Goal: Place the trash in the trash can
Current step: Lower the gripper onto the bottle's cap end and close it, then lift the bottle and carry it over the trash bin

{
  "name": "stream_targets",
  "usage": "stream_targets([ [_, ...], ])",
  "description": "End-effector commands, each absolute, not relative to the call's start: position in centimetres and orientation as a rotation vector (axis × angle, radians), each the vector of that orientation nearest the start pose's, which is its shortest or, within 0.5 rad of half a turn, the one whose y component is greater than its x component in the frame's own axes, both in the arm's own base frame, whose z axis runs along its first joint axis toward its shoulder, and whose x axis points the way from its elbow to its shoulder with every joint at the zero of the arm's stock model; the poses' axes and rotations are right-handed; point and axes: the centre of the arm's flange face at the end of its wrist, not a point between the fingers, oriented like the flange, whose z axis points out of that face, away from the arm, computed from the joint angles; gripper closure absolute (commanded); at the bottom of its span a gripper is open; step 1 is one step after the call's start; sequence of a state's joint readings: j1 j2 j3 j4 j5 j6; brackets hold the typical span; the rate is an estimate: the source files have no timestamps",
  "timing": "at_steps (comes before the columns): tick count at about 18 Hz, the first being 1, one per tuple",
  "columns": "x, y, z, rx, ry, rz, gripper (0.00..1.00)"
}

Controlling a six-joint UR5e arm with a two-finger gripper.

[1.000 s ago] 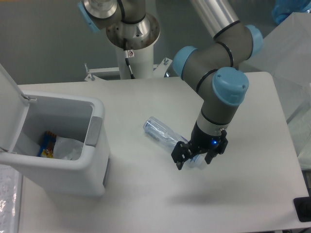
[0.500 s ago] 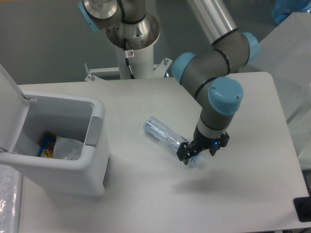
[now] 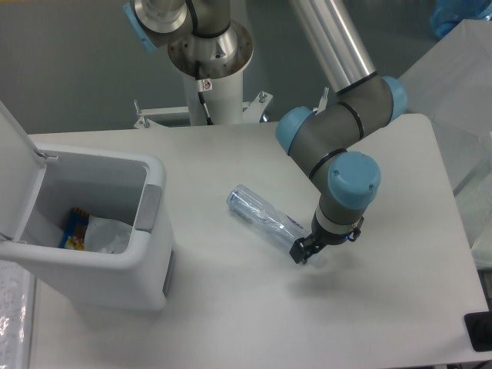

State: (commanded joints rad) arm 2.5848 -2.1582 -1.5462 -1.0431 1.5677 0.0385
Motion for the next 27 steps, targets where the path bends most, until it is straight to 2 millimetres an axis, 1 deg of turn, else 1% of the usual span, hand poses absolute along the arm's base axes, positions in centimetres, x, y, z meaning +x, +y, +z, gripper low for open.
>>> stream_targets([
  [3,-49.2,46.6,19.0,-2.791,-1.555,-0.024,0.0],
  [4,-48.9,46.8,18.8,-2.8,-1.556,-0.003,0.04],
  [5,-48.5,47.1,18.4,-2.809,-1.553,0.006,0.1],
  [7,-48.4,47.8,18.1,-2.788,-1.534,0.035,0.26],
  [10,-48.5,47.8,18.3,-2.774,-1.54,0.043,0.58],
  [12,-48.6,48.0,19.0,-2.762,-1.537,0.049,0.76],
  [14,-48.5,48.0,18.9,-2.765,-1.533,0.052,0.79],
  [17,-48.6,48.1,19.5,-2.756,-1.528,0.057,0.8],
  [19,-48.3,48.3,19.3,-2.765,-1.522,0.058,0.85],
  [21,-48.2,48.4,19.4,-2.766,-1.52,0.062,0.86],
  [22,-48.3,48.4,19.8,-2.76,-1.517,0.067,0.87],
  [24,-48.7,48.7,22.1,-2.727,-1.5,0.092,0.87],
  [25,-48.9,48.9,23.5,-2.705,-1.488,0.105,0.87],
  [27,-49.6,49.5,27.9,-2.634,-1.454,0.146,0.87],
])
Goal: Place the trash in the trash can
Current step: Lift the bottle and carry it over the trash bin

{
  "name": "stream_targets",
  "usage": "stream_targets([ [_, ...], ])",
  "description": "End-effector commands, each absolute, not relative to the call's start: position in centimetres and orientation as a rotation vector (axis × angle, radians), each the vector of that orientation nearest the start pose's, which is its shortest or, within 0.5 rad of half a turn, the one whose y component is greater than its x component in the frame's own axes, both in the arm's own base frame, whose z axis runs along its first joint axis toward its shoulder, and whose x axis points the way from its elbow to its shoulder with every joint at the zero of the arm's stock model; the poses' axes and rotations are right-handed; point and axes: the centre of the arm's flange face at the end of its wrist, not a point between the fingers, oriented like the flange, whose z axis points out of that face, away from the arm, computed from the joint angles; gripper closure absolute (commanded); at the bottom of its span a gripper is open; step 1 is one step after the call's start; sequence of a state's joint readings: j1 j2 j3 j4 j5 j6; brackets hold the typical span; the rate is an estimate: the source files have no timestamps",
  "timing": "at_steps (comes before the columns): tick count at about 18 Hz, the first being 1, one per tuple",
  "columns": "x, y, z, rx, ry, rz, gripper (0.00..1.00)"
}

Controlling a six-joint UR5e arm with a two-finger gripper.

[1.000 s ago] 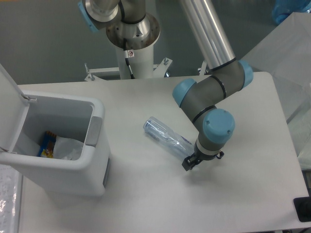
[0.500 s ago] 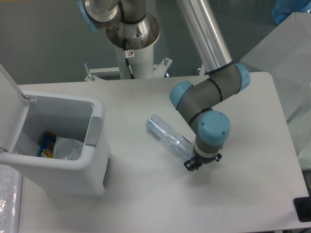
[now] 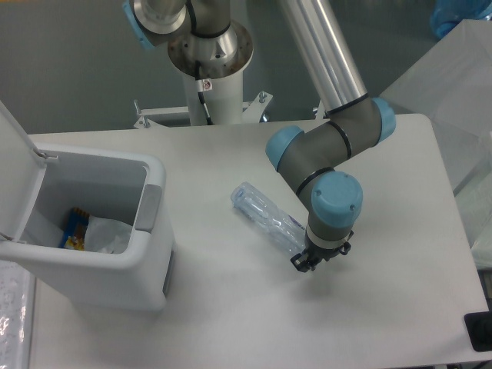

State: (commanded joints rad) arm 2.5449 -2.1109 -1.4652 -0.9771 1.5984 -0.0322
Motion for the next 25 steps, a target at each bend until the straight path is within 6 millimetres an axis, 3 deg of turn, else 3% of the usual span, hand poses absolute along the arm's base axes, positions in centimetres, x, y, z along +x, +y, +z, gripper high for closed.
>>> stream_targets([
  [2,-50.2,50.1,32.2,-2.562,-1.429,0.178,0.86],
  [5,-50.5,51.3,39.2,-2.435,-1.314,0.09,0.87],
  [7,-50.2,51.7,43.7,-2.352,-1.229,0.038,0.91],
  [10,-48.8,52.2,49.0,-2.254,-1.046,0.003,0.96],
  [19,-46.5,54.1,59.1,-2.085,-0.707,-0.059,0.99],
  [21,-45.1,54.9,61.3,-2.057,-0.636,-0.082,1.0],
  [25,-42.6,56.3,62.1,-2.037,-0.482,-0.186,1.0],
])
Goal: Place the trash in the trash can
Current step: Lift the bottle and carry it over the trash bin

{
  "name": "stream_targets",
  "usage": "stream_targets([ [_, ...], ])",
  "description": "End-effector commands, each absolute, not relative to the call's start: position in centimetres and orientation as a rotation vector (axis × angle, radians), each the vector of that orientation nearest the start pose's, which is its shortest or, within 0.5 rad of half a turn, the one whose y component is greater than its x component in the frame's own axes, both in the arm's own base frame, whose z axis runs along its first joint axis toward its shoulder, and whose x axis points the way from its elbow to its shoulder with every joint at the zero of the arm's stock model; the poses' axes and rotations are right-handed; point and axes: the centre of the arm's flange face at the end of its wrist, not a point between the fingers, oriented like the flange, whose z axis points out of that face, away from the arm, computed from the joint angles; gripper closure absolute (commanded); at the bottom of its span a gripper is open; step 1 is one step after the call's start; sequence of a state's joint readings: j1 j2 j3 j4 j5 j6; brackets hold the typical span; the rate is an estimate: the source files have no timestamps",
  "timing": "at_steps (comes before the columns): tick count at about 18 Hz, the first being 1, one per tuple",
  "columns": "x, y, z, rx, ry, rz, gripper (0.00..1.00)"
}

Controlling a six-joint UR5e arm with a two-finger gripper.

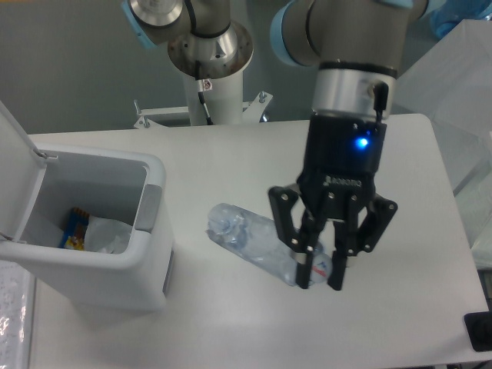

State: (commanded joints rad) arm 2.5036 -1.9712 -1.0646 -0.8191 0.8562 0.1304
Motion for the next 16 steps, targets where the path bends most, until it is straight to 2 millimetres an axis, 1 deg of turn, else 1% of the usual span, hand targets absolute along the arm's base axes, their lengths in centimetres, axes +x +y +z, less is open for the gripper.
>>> stream_targets([
  [2,-39.3,57.7,62.1,-2.044,-0.393,-0.242,1.0],
  [3,-38.6,58.1,62.0,-2.041,-0.344,-0.259,1.0],
  [5,-37.8,58.5,62.4,-2.008,-0.275,-0.307,1.0],
  [7,-37.4,58.9,62.2,-2.0,-0.257,-0.311,1.0],
  [10,-35.7,59.5,62.7,-1.998,-0.226,-0.324,1.0],
  [11,-35.4,59.7,62.9,-1.997,-0.219,-0.327,1.0],
  [13,-33.7,60.4,63.1,-1.999,-0.192,-0.34,1.0],
  [14,-32.4,60.7,63.5,-2.0,-0.174,-0.346,1.0],
  [16,-30.9,60.4,64.0,-1.999,-0.157,-0.354,1.0],
])
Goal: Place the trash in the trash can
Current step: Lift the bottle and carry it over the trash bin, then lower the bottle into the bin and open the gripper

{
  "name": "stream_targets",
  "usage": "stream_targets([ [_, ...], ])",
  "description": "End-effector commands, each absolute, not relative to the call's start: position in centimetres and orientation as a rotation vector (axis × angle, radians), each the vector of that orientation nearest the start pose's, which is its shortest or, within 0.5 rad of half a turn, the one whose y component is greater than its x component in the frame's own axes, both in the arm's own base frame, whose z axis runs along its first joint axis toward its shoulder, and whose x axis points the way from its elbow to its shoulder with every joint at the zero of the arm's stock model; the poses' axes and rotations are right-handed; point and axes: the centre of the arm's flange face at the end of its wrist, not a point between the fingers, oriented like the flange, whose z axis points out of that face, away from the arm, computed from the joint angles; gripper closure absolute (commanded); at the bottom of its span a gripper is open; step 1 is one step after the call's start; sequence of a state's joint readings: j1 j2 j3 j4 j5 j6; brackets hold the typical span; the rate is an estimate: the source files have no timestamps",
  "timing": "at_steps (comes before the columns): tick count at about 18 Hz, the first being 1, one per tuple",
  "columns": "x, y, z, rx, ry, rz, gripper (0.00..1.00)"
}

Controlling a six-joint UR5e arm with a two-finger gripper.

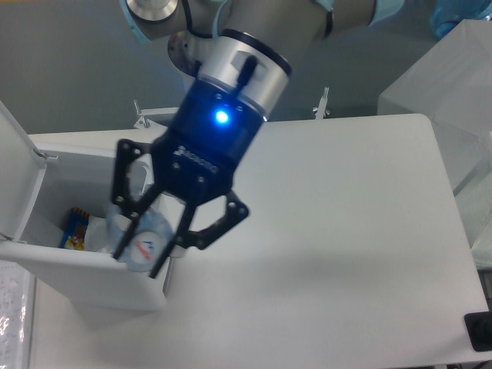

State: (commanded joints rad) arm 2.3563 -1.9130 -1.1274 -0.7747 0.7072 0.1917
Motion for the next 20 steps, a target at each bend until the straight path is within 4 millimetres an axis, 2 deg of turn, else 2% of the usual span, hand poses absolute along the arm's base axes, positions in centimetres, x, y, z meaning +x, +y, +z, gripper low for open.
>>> stream_targets([
  [3,-28.6,60.3,64.5,-2.002,-0.131,-0.366,1.0],
  [6,-27.3,60.6,64.3,-2.008,-0.115,-0.381,1.0],
  [10,-25.9,60.7,61.8,-2.041,-0.061,-0.387,1.0],
  [15,-23.5,59.3,58.5,-2.068,0.15,-0.309,0.99],
  [17,-22.4,59.5,57.8,-2.072,0.201,-0.307,0.96],
  [18,-22.3,59.6,57.8,-2.07,0.207,-0.306,0.91],
  [19,-22.3,59.7,57.8,-2.069,0.208,-0.305,0.81],
  [20,-22.3,59.7,57.7,-2.07,0.209,-0.306,0.66],
])
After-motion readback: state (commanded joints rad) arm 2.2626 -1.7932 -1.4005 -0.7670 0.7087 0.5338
